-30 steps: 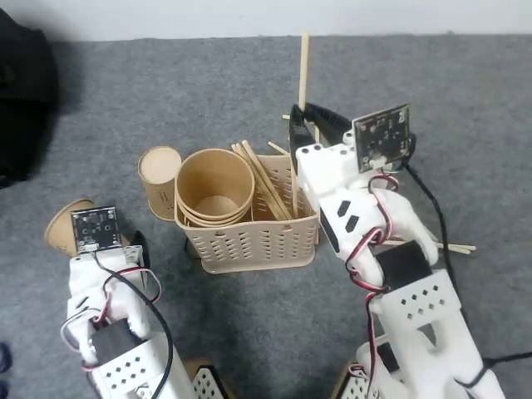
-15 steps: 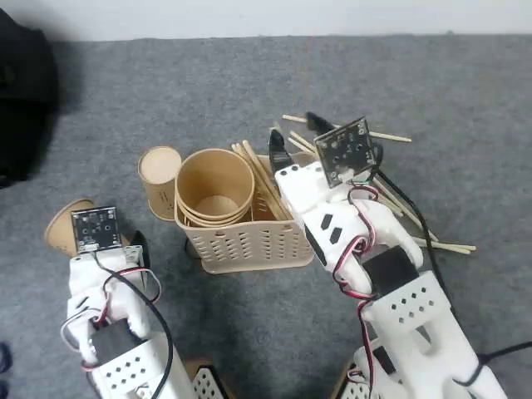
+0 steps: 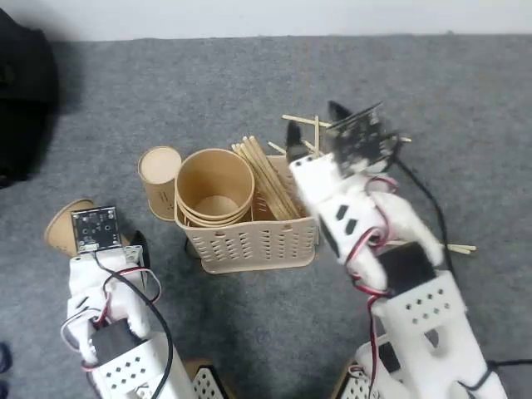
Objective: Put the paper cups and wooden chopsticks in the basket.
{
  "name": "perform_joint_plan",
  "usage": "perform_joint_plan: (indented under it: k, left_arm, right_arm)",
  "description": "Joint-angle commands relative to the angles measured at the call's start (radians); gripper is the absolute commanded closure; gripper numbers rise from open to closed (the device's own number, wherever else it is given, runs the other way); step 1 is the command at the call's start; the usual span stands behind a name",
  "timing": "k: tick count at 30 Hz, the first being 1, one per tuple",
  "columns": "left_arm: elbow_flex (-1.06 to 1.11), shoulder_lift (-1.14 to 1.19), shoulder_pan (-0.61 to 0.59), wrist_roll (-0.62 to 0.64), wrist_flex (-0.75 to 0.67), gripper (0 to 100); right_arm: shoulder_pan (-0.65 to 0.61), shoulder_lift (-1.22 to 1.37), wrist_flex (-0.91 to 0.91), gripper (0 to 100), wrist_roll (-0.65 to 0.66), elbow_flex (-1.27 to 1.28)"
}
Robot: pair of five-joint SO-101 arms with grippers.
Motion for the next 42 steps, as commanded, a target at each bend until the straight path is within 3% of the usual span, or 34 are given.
perform_joint_plan:
  k: [1, 8, 15, 30, 42]
  left_arm:
    - [-0.007, -0.011, 0.008, 0.009, -0.023, 79]
    - [-0.005, -0.011, 0.008, 0.009, -0.023, 79]
    - [-0.004, -0.011, 0.008, 0.008, -0.023, 79]
    - [-0.002, -0.011, 0.009, 0.005, -0.023, 79]
    - [0.008, -0.011, 0.052, 0.002, -0.023, 79]
  right_arm:
    - [0.084, -0.019, 0.122, 78.6, 0.026, -0.150]
    - [0.196, -0.018, 0.374, 79.0, 0.215, -0.305]
    - [0.288, 0.016, 0.593, 79.0, 0.275, -0.470]
    - [0.406, 0.651, 0.937, 79.0, 0.597, -0.875]
    - [0.424, 0.940, 0.900, 79.0, 0.707, -0.893]
